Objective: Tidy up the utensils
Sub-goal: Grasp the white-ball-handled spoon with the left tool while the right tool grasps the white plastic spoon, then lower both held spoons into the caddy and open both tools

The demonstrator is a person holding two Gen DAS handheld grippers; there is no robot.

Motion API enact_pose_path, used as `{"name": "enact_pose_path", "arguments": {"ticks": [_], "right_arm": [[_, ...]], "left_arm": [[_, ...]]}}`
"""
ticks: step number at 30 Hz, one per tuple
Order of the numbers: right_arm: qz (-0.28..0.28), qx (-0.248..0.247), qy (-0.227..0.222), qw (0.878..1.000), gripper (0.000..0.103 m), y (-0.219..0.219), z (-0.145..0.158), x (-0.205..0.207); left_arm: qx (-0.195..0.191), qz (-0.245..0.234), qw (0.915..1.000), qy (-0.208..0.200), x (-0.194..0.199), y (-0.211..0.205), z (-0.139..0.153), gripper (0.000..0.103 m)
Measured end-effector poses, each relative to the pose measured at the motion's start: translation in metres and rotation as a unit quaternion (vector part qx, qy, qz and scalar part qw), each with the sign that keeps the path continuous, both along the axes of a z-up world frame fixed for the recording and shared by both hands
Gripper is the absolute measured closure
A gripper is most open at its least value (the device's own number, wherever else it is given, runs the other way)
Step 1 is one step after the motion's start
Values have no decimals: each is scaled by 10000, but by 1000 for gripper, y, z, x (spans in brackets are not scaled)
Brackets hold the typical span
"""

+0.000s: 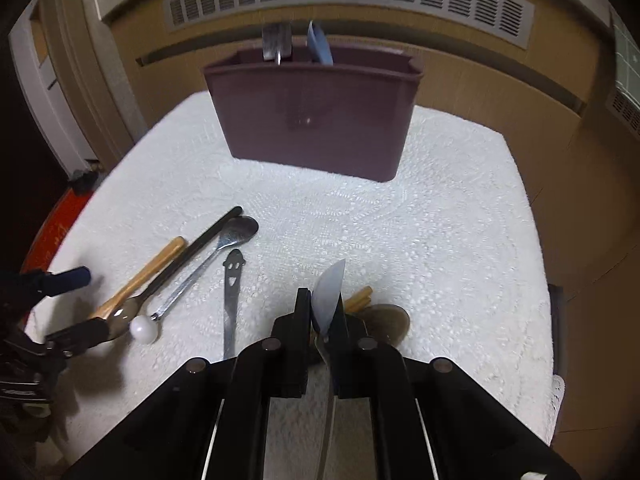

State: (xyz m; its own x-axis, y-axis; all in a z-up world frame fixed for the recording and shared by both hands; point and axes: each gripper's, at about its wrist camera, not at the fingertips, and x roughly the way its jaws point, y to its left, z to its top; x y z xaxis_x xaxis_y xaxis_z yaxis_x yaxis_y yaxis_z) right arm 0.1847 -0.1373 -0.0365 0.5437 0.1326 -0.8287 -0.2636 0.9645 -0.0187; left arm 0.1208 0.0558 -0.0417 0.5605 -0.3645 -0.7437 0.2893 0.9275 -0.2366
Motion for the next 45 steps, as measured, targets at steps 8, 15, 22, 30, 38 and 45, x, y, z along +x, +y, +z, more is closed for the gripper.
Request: {"name": "enact_pose_path", "arguments": {"ticks": [8,15,22,30,38,45], "right_arm": [[-24,218,-135,9997,96,-17,11,-20],[-10,311,-249,9992,96,-18,17,-28],[-25,481,-481,9977,96,-23,34,-39],[105,638,-840,9944,96,-19,61,-53],[187,587,-1107,9919,96,-15,79,-58],[225,688,-1225,9898,96,-14,93,-46]], "left_arm": [[498,-243,9981,-268,-4,-50,-4,65],[876,-142,9957,-248,6,-61,-17,80],[804,111,9927,-894,-12,-46,31,80],[545,179,9864,-1539,-15,-39,90,81],[260,158,9859,-1646,-5,-35,113,81],[89,190,9813,-1915,7,-33,143,81]]}}
